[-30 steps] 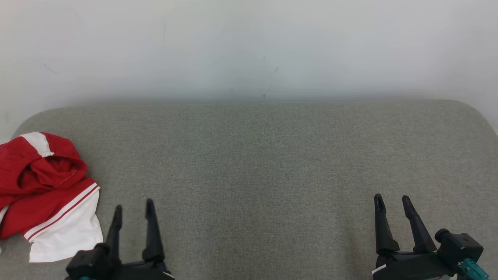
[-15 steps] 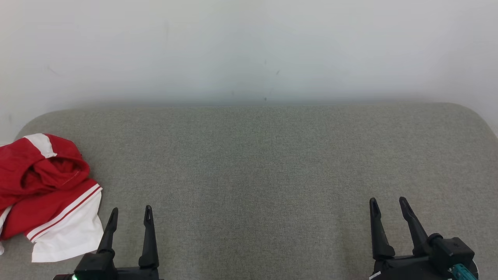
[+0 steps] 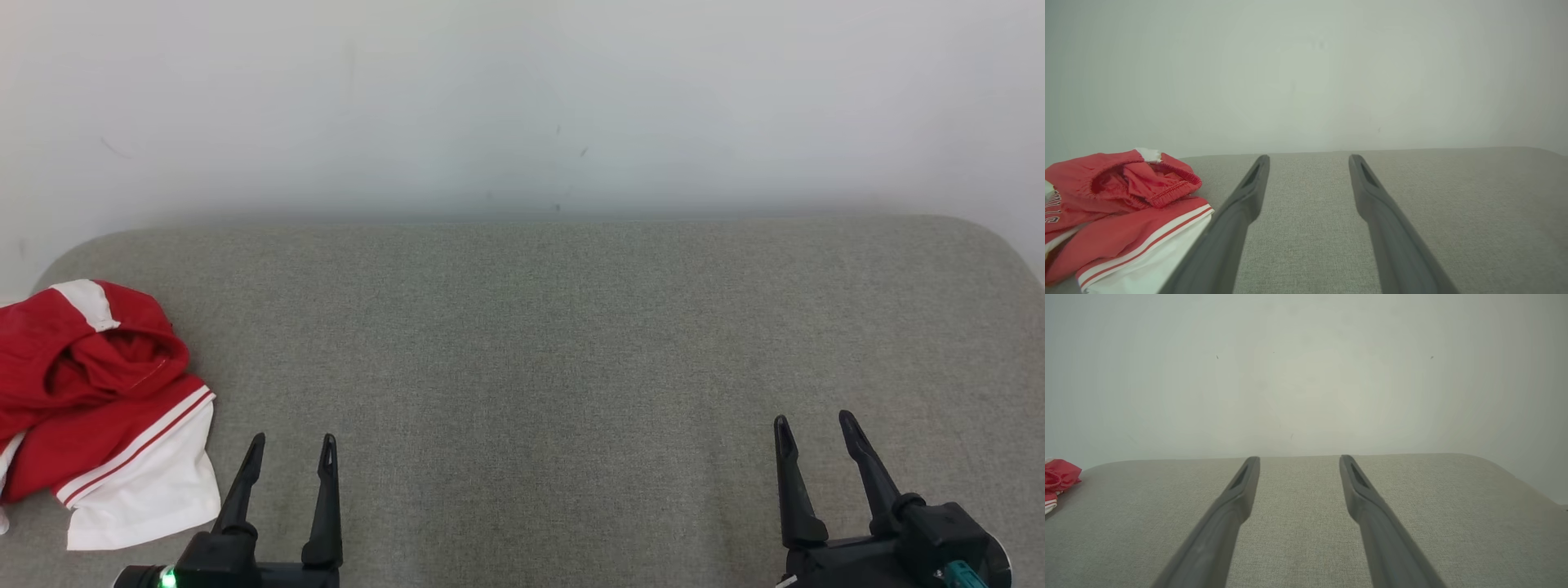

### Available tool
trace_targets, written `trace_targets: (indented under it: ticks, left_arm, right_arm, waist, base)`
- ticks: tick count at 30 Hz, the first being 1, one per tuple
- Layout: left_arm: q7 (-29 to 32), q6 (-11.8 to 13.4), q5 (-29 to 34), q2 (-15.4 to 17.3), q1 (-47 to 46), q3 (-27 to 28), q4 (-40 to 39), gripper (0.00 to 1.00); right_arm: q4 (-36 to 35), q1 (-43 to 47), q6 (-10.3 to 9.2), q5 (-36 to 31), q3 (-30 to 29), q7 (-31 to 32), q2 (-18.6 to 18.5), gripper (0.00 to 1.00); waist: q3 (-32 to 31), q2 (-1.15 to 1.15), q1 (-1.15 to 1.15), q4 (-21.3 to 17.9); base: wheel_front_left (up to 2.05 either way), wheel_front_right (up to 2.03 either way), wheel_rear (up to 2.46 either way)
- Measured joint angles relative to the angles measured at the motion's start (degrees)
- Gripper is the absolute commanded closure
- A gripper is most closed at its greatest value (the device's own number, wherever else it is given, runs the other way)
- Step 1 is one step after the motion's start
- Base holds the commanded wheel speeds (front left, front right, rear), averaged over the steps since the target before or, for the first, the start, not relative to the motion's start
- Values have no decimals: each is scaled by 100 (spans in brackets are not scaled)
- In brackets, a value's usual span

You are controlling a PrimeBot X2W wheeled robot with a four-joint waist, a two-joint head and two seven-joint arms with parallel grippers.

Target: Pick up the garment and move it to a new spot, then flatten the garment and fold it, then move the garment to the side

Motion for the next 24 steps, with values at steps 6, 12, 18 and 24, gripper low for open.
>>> trace_targets:
  ticks: [6, 12, 18, 24]
  left_arm:
    - [-12, -89, 99, 107, -5, -22, -41, 0]
    - [88, -63, 102, 155, -5, 5, -38, 0]
    - [146, -55, -124, 109, -1, 97, -53, 0]
    - [136, -42, -238, 105, 3, 141, -65, 0]
  right_arm:
    - [-19, 32, 0, -158, 4, -49, -1, 0]
    - [-12, 33, 0, -222, 14, -64, -1, 0]
    - [-2, 36, 0, -189, -8, -54, -2, 0]
    - [-4, 36, 0, -144, -20, -38, -2, 0]
  waist:
    - [-1, 0, 0, 0]
    - [-9, 0, 0, -12]
    - [-19, 0, 0, -16]
    - [-30, 0, 0, 1]
  base:
    - [0, 0, 0]
    - [0, 0, 0]
    - [0, 0, 0]
    - [0, 0, 0]
